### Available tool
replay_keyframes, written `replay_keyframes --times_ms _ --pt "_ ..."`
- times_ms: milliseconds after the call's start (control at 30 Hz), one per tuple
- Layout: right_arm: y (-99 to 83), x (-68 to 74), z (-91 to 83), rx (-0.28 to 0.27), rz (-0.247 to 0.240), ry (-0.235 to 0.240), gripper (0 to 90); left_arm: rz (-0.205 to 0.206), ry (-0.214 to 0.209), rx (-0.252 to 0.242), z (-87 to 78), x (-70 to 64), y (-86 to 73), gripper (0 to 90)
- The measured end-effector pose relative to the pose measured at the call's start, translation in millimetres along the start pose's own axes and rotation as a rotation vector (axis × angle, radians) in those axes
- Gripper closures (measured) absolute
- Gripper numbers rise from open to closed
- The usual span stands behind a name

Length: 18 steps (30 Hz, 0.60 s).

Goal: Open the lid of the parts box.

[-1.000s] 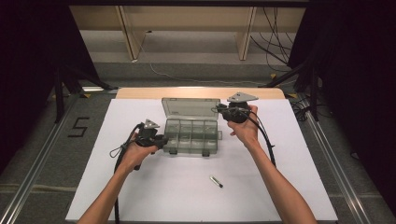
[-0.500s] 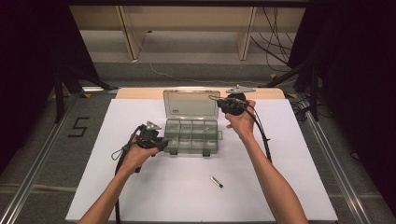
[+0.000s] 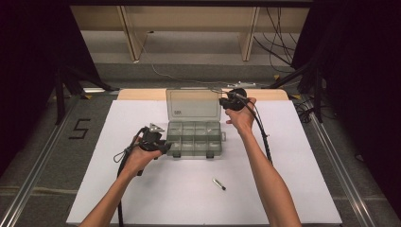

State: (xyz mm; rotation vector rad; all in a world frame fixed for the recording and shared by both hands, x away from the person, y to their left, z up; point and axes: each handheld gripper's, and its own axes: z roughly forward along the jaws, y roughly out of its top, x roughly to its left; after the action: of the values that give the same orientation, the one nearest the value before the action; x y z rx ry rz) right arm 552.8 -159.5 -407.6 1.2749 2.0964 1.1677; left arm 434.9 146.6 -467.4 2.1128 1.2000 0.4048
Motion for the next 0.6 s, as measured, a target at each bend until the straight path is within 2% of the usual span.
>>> replay_keyframes --times_ms 33,67,133,167,233,300,433,533,600 --pt "0.3 -1.0 1.5 -0.005 -0.014 -0.006 85.1 -0.002 -0.001 0.0 0.0 0.1 -0.1 68.0" --pt "2.0 0.8 1.6 0.014 0.012 -0.012 85.0 0.0 -0.008 0.003 -0.1 0.4 -0.1 68.0" --pt "2.4 1.6 1.2 0.026 0.026 -0.012 85.0 -0.007 -0.011 -0.003 0.2 0.1 -0.2 68.0" --pt "2.9 -0.1 3.1 0.015 0.005 -0.017 84.9 -0.003 -0.01 0.0 0.0 0.4 -0.3 68.0" --pt "3.4 -1.2 4.7 0.013 0.0 -0.018 84.8 -0.002 -0.011 0.003 -0.1 0.7 -0.1 67.9" --pt "4.8 0.2 5.5 0.033 0.033 -0.024 84.6 -0.009 -0.019 0.0 0.0 -0.3 -0.3 67.9" --pt "5.0 -0.4 8.1 0.023 0.024 -0.036 84.4 -0.003 -0.018 0.004 -0.4 0.6 -0.1 67.8" --pt "5.3 1.7 10.0 0.023 0.036 -0.06 84.4 -0.007 -0.022 0.006 -0.4 0.1 -0.3 67.9" --pt "5.4 2.2 9.7 0.031 0.055 -0.056 84.3 -0.016 -0.026 0.006 -0.1 -0.6 -0.4 67.8"
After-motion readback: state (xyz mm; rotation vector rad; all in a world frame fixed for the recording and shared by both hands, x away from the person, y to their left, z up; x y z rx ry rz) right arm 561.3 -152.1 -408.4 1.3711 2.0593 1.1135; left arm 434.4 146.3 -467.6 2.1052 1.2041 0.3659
